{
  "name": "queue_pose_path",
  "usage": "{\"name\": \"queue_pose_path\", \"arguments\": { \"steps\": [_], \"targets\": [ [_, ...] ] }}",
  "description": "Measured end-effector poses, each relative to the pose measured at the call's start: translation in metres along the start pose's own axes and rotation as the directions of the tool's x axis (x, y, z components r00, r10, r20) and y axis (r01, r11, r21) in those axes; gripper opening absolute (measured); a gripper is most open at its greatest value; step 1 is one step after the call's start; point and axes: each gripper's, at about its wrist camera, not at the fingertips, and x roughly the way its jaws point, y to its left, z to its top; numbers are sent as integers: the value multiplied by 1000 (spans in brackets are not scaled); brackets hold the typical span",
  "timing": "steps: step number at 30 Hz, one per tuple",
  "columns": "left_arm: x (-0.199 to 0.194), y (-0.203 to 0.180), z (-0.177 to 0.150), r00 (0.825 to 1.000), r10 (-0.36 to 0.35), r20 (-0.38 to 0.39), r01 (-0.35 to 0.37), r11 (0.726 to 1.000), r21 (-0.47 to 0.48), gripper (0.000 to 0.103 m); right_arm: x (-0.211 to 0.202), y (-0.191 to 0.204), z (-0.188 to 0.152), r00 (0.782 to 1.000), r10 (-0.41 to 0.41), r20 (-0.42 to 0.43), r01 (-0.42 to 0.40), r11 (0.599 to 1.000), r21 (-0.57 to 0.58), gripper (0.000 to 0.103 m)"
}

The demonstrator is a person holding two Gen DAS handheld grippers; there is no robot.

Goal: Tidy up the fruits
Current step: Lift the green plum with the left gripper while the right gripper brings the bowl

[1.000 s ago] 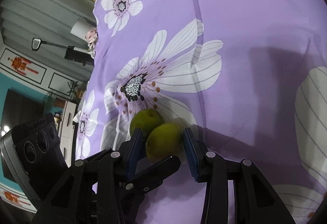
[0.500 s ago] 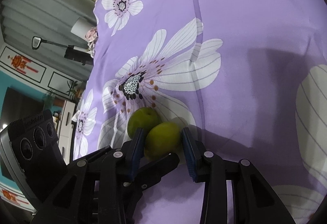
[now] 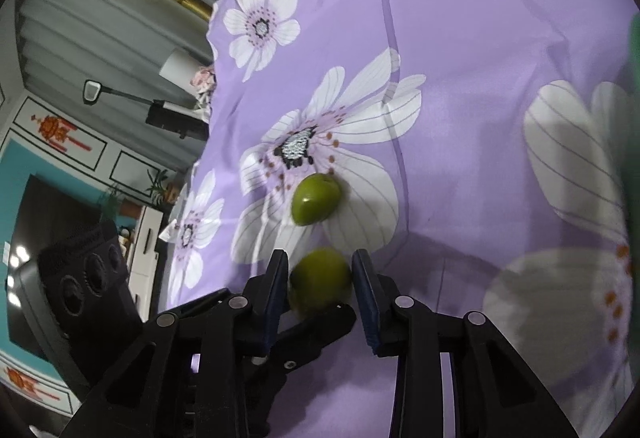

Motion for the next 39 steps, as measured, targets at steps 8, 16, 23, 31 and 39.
{"name": "queue_pose_path", "arguments": {
  "steps": [8,16,23,31,39],
  "targets": [
    [3,-10,-9,999,-16,-32,17,1000,12,35,-2,-3,-12,1000,-19,-17,20,1000,8,36],
    [20,-6,-17,993,-41,-107,39,999,-17,35,14,-21,-30,996,-36,-87,41,998,53,36],
    [19,-8,-16,994,-43,-101,43,999,-5,35,18,-11,-31,993,-84,-84,82,996,-29,36],
    [16,-12,-25,995,-37,-93,38,999,10,35,17,-4,-35,993,-95,-65,88,991,-97,35],
    [5,-19,-28,997,-41,-69,42,999,26,34,6,0,-41,996,-77,-38,73,992,-101,35]
  ]
}}
